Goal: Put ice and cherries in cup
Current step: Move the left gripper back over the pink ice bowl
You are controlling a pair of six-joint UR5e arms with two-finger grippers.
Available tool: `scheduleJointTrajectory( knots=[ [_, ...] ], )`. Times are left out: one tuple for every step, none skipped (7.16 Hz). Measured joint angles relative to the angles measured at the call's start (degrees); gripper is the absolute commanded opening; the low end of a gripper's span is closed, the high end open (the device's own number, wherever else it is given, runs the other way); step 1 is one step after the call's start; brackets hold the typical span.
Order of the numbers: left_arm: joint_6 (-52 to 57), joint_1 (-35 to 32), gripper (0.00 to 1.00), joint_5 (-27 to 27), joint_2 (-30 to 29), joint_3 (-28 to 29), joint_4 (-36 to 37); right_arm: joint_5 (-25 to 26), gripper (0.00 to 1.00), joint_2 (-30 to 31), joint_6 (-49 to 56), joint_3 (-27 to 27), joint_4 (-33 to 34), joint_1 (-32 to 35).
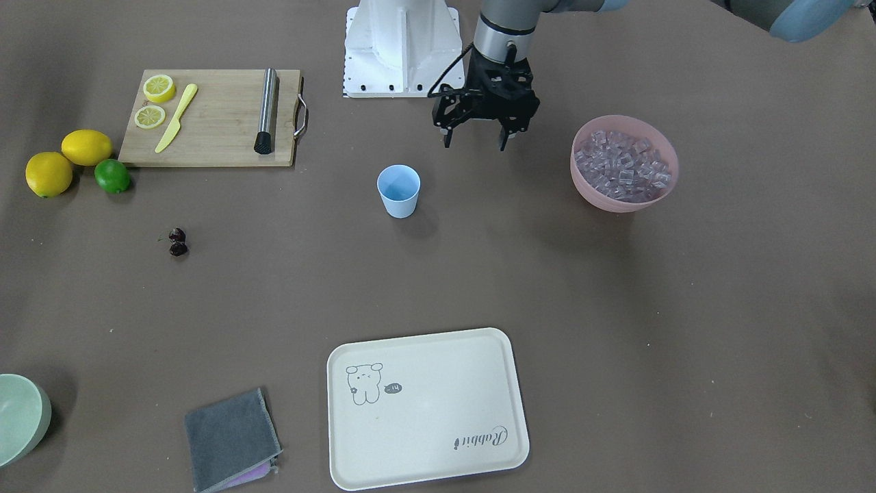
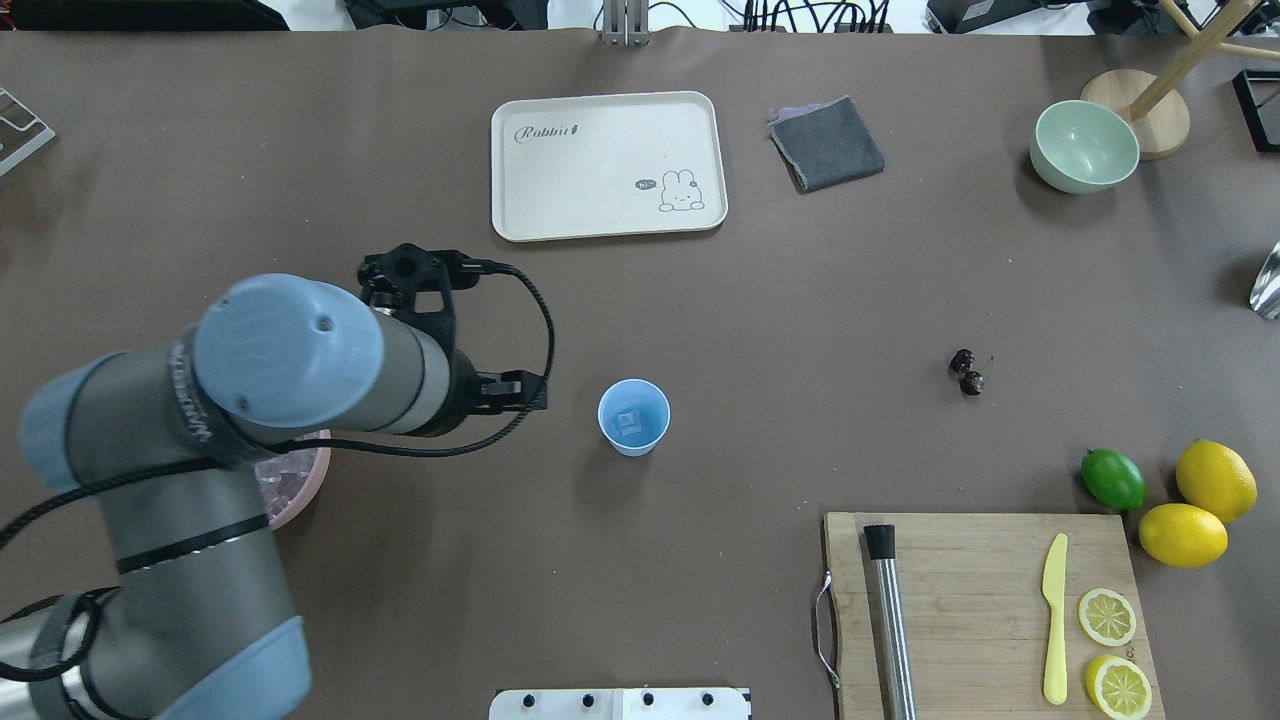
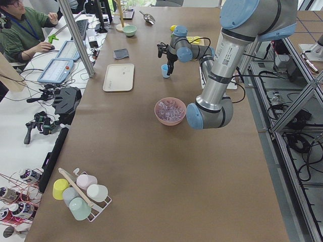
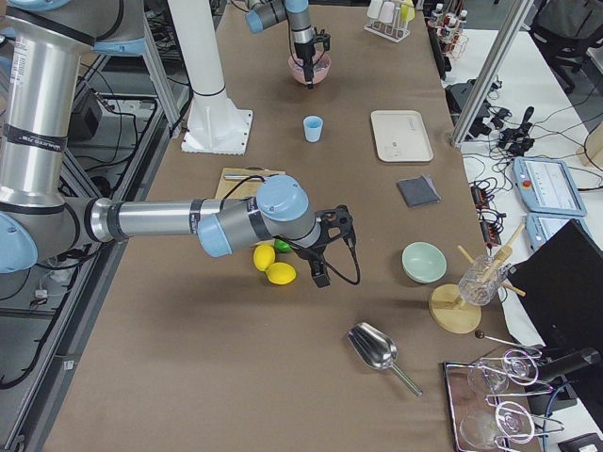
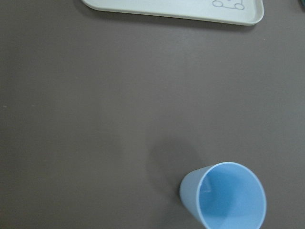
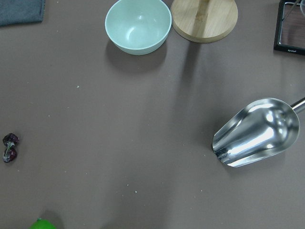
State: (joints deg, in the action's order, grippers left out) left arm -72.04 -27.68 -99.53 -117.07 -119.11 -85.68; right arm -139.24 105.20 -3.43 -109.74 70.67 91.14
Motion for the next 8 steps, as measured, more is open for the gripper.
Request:
scheduleJointTrajectory(
  knots=[
    [4.84,-1.55,0.99,-1.14,5.0,-3.31,1.06,0.02,1.0,0.0,0.02,0.06,0.0,0.0],
    [9.81,-2.25,0.99,-1.59,10.63,-6.54,1.28,0.02,1.0,0.01,0.05,0.1,0.0,0.0],
    [14.84,-2.78,0.99,-1.76,14.4,-8.25,1.27,0.02,1.0,0.04,0.08,0.15,0.0,0.0],
    [19.76,-3.45,0.97,-1.84,15.91,-8.28,1.14,0.03,1.0,0.07,0.08,0.19,0.0,0.0],
    [24.25,-4.03,0.97,-1.86,16.05,-6.85,0.0,0.03,1.0,0.08,0.09,0.22,0.0,0.0],
    [29.27,-4.72,0.97,-1.85,15.91,-3.92,-3.33,0.01,1.0,0.09,0.11,0.23,0.0,0.0],
    [34.57,-5.99,0.97,-1.93,15.99,-1.01,-7.07,-0.03,1.0,0.09,0.13,0.23,0.0,0.0],
    [40.4,-8.38,0.97,-3.65,15.99,1.36,-9.52,-0.05,1.0,0.1,0.11,0.23,0.0,0.0]
  ],
)
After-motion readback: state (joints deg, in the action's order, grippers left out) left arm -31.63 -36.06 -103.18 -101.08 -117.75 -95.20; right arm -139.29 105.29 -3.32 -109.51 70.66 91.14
